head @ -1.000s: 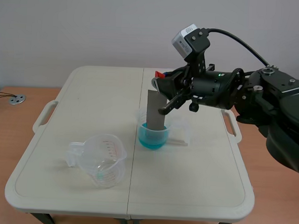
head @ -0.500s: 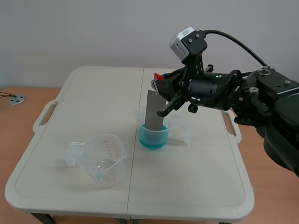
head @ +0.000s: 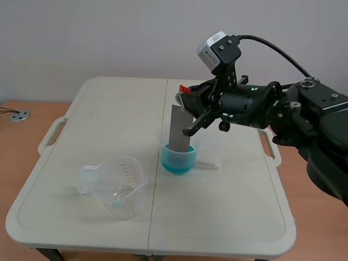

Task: Hold the metal plate by the orange handle, dip it into the blue solution, take it out and point at it, then put the plate back in the beaker on the left.
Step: 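Hold the plate still in the solution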

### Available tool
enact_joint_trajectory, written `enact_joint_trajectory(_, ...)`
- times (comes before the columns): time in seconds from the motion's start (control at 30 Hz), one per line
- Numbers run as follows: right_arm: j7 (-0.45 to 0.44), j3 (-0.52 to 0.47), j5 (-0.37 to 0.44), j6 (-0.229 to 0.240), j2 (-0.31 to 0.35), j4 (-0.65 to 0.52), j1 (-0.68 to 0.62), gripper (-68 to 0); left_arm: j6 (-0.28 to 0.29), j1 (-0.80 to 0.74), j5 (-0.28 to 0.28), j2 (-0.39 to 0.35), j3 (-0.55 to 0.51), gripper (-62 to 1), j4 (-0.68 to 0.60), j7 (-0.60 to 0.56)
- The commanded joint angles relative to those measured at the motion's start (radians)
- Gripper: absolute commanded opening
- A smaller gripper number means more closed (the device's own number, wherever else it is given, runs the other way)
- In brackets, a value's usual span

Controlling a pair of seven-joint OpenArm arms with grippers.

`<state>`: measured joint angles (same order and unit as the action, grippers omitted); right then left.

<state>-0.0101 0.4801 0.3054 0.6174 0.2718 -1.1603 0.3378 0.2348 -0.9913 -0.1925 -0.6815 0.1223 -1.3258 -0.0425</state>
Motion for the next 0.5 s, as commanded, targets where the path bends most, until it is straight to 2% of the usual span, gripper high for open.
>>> enact_joint_trajectory(0.0, -0.007, -0.007, 0.007, 0.002, 0.000, -0.009, 0.022, -66.3, 0.000, -0.003, -0.006, 0.008, 0.001, -58.0, -0.013, -0.010)
enact_joint_trajectory(0.47, -0.007, -0.007, 0.007, 0.002, 0.000, -0.009, 0.022, -66.3, 0.000, -0.003, -0.006, 0.008, 0.001, -58.0, -0.013, -0.005)
